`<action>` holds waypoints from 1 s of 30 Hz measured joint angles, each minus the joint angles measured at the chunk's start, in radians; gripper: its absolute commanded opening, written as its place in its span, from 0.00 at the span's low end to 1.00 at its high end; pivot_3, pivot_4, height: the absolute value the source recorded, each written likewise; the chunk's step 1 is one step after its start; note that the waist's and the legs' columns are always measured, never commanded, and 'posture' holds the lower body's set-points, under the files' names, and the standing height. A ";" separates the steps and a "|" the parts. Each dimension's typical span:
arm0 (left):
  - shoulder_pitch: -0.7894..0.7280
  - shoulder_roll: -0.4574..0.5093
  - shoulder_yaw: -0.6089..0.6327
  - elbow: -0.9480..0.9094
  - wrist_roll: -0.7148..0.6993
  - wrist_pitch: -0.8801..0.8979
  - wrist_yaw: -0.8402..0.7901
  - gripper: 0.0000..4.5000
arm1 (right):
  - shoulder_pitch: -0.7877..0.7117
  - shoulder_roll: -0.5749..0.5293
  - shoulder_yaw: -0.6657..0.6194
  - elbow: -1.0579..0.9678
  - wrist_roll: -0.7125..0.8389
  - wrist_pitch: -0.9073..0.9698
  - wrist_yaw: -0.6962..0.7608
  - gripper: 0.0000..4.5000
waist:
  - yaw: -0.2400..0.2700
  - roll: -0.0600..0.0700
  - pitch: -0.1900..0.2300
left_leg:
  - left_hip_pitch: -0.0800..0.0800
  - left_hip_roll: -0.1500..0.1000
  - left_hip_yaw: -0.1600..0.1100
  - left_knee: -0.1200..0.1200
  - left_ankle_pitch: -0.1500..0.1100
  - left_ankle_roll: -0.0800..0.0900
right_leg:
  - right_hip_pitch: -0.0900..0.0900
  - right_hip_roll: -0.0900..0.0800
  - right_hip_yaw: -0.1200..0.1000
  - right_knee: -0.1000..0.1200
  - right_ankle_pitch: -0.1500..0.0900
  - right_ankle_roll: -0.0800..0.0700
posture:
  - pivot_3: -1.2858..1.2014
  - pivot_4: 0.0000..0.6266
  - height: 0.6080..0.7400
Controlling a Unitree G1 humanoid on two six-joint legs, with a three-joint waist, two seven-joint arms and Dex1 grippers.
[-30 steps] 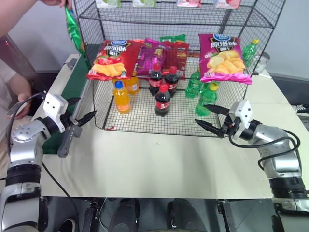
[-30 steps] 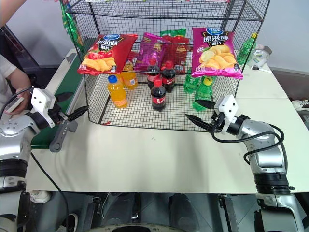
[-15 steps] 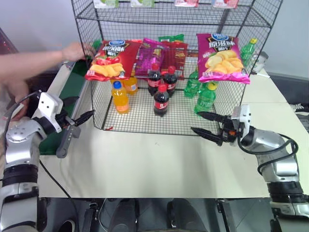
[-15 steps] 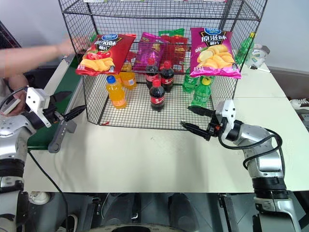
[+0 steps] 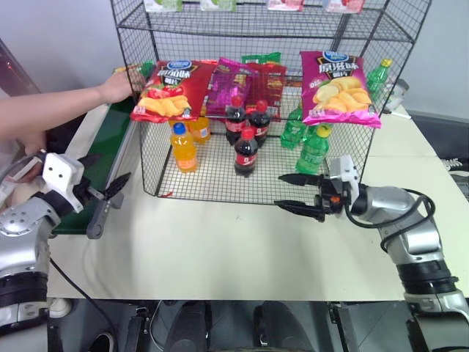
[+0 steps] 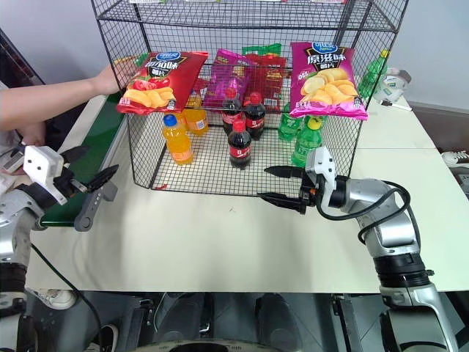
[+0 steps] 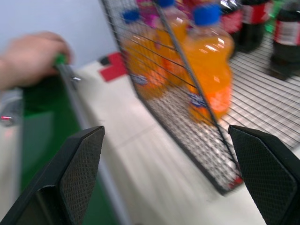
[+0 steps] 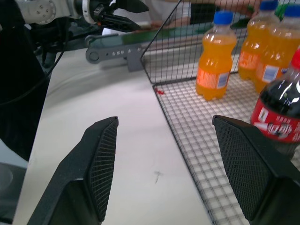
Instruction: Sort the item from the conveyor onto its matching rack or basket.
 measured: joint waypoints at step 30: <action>0.182 0.007 0.039 -0.157 -0.060 0.031 -0.028 1.00 | 0.005 0.003 -0.008 0.054 -0.048 -0.118 0.034 0.74 | -0.003 0.000 0.000 | 0.000 0.000 0.000 0.000 0.000 0.000 | 0.000 -0.001 0.000 0.000 0.000 0.000 | 0.52 0.24 0.99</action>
